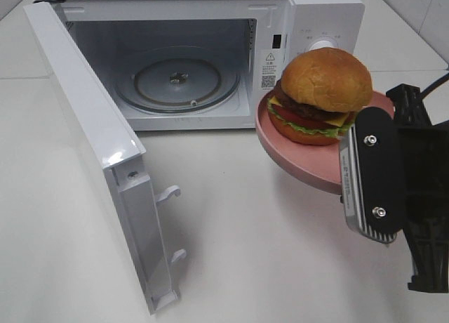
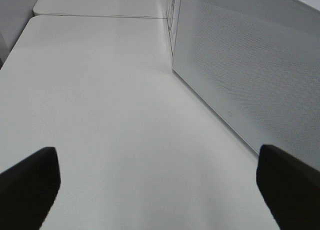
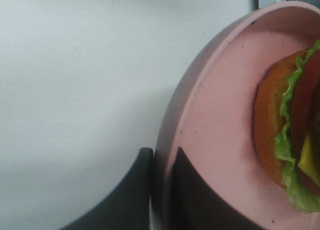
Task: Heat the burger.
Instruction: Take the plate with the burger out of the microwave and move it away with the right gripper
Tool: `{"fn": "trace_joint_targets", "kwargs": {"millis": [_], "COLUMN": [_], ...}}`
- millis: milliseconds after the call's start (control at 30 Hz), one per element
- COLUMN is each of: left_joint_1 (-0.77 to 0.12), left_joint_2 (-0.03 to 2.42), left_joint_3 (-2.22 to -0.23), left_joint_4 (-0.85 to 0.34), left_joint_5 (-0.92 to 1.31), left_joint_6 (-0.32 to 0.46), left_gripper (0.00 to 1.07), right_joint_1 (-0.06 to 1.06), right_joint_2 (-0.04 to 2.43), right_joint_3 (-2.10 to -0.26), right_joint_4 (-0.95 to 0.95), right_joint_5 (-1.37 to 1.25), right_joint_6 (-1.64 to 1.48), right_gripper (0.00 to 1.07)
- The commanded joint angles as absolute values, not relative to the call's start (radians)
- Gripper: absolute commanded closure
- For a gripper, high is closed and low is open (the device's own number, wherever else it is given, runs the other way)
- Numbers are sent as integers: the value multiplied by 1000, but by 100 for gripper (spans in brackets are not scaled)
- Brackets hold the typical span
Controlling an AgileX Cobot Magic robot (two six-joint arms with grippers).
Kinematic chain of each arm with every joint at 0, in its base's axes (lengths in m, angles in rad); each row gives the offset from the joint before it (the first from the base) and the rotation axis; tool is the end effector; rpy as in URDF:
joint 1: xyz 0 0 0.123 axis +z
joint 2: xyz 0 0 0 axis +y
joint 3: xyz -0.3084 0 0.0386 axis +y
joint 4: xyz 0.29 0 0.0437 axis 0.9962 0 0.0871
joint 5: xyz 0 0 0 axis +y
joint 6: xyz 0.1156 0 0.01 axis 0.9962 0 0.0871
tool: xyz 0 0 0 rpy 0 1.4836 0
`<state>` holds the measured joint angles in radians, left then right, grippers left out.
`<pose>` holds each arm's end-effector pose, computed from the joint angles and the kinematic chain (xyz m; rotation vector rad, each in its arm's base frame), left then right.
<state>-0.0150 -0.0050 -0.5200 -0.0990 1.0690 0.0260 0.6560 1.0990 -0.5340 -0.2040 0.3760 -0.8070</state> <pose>0.0241 -0.0104 0.2924 0.0480 2.0249 -0.1111 0.1948 0.1390 0.2101 -1.7635 1.6706 -0.2453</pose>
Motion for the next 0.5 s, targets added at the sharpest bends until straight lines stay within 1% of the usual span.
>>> {"fn": "trace_joint_targets", "kwargs": {"millis": [33,67,167,233,267,333,367,433,500], "left_joint_1": [-11,-11,-11,-11,-11,-11,-11,-11,-11], "left_joint_2": [-10,-10,-10,-10,-10,-10,-10,-10,-10], "left_joint_3": [-517,-517,-517,-517,-517,-517,-517,-517,-517], "left_joint_4": [-100,-100,-100,-100,-100,-100,-100,-100,-100], "left_joint_5": [1072,1072,1072,1072,1072,1072,1072,1072,1072], "left_joint_6": [24,24,24,24,24,24,24,24,24], "left_gripper": [6,6,6,6,6,6,6,6,6], "right_joint_1": [650,650,650,650,650,645,645,633,573], "right_joint_2": [1052,1045,1045,1045,1045,1045,1045,1045,1045], "right_joint_3": [-521,-505,-498,-492,-492,-492,-492,-491,-488], "right_joint_4": [-298,-335,-358,-467,-467,-548,-548,-569,-638], "right_joint_5": [365,381,394,448,448,486,486,496,505], "right_joint_6": [-694,-638,-594,-446,-446,-338,-338,-304,-210], "right_gripper": [105,105,105,105,105,104,104,104,104]}}
